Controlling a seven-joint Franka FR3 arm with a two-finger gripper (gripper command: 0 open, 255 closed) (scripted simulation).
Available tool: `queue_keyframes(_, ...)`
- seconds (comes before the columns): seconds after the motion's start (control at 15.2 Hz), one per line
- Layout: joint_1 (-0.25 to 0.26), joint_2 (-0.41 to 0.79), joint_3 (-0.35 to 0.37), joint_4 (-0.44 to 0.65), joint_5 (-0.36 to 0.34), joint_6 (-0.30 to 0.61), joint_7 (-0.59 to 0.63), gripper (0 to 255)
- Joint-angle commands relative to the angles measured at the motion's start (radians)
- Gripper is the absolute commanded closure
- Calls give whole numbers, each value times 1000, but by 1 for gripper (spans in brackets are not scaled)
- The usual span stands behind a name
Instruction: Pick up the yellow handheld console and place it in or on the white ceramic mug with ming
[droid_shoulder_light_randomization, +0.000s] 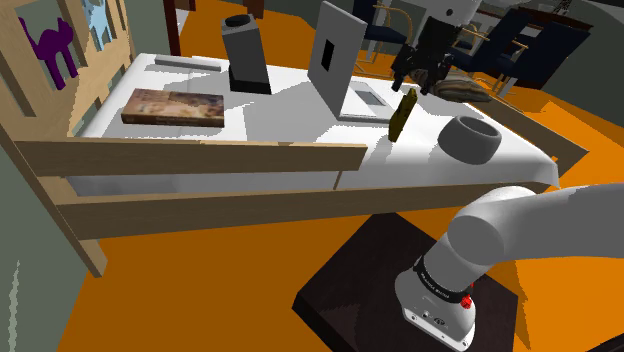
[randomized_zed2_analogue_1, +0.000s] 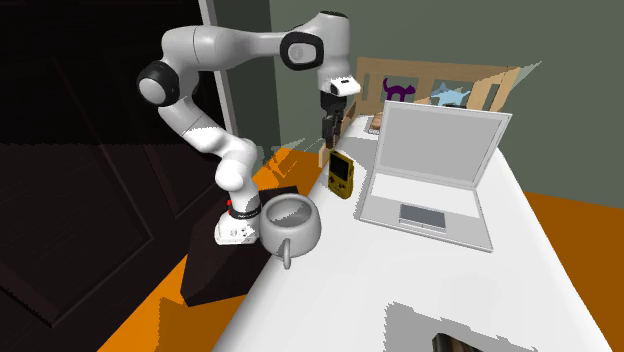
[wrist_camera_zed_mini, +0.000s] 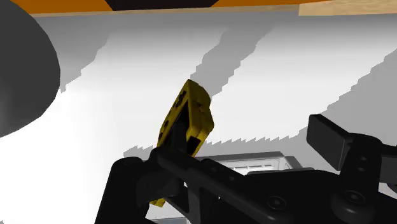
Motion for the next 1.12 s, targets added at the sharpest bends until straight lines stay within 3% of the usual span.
queue_keyframes(0.0, -57, -3, -20, 4, -3, -13, 84, 0)
queue_keyframes(0.53, -65, -21, -26, -110, -7, 82, 95, 0)
queue_keyframes(1.06, -65, -21, -26, -110, -7, 81, 95, 0)
